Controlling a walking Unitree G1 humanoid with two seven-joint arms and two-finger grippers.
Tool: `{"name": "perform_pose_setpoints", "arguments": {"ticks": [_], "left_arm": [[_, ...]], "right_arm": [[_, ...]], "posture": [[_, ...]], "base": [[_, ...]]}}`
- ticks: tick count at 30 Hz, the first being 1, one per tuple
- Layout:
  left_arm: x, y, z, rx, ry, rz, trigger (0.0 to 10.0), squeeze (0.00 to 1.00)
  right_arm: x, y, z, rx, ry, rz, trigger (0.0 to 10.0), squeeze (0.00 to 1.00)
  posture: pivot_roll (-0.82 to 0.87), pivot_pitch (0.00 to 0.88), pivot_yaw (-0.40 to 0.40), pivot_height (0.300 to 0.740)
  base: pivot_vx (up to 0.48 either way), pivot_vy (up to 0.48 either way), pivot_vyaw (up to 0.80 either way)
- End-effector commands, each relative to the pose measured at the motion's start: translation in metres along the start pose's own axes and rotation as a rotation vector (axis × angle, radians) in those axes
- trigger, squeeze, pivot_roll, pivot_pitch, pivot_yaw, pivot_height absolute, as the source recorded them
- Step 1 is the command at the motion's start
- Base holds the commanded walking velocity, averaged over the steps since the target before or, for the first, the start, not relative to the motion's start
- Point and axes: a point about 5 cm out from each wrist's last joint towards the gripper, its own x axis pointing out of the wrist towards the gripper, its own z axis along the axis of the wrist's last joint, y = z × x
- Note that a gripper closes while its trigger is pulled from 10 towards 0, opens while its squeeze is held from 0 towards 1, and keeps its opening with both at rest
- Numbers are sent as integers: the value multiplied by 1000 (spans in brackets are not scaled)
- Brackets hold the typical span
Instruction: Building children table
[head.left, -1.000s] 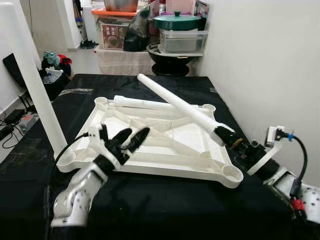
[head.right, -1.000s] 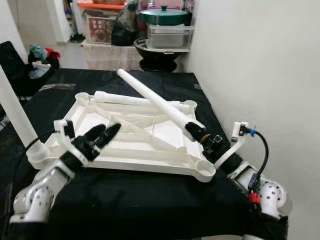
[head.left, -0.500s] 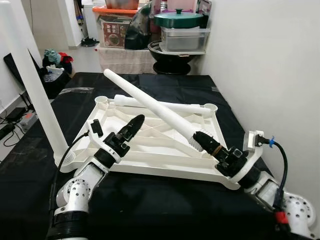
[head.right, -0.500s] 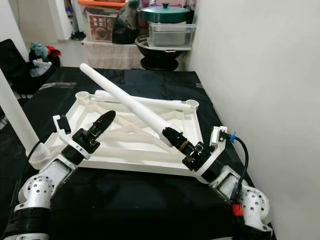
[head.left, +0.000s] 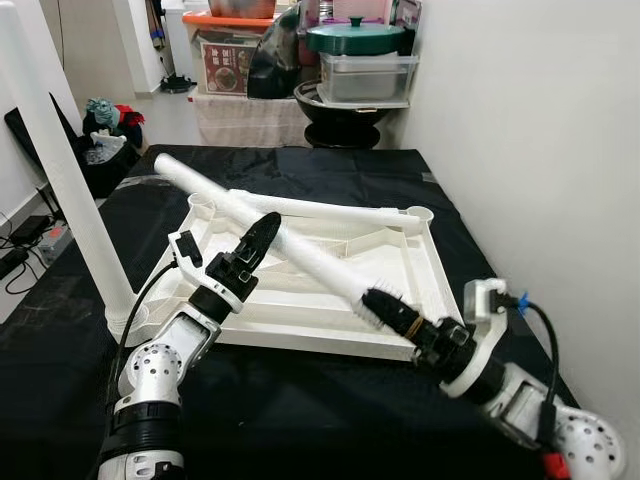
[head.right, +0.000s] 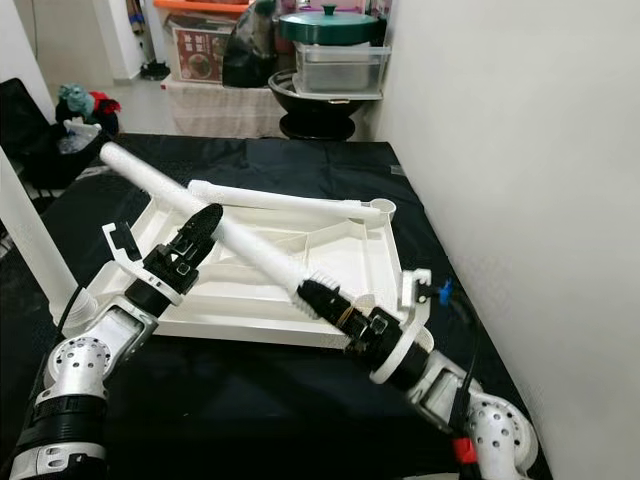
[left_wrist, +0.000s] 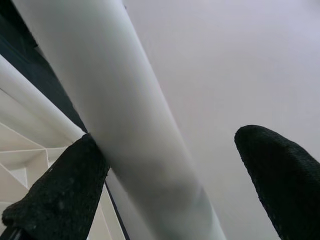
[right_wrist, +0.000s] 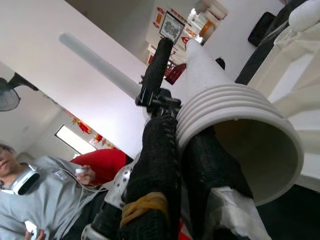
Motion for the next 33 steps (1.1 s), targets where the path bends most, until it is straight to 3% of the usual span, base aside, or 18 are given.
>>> {"name": "perform_pose_setpoints", "arguments": {"ticks": [1,7,9,10,11,12,28,33], "left_arm": [[2,-2,6,-11,-12,-12,10000,0],[2,-1,19,-15,-48,-10,10000,0],[1,2,32,-12,-87,2,10000,0],[0,2,36,-16,-102,1,9569,0],[0,2,38,-20,-109,0,4157,0],[0,3,40,-26,-116,-2,0,0],[2,3,41,-58,-125,-17,0,0],[6,-2,38,-56,-99,-44,0,0]], "right_arm": [[-3,0,-2,-10,20,-8,0,0],[-11,0,-7,-19,67,-23,0,0],[-17,0,-10,-23,107,-38,0,0],[-19,-1,-10,-27,121,-46,0,0],[-20,-2,-11,-29,128,-52,0,0],[-21,-2,-10,-32,131,-56,0,0],[-18,-2,-14,-61,174,-42,0,0],[-18,-6,-13,-107,198,-74,0,0]], "posture": [[24,0,-28,740],[24,0,-30,740],[23,0,-32,740],[23,0,-34,740],[22,0,-35,740],[23,0,-37,740],[19,0,-38,740],[18,0,-37,740]], "base": [[0,0,0],[0,0,0],[0,0,0],[0,0,0],[0,0,0],[0,0,0],[0,0,0],[0,0,0]]}}
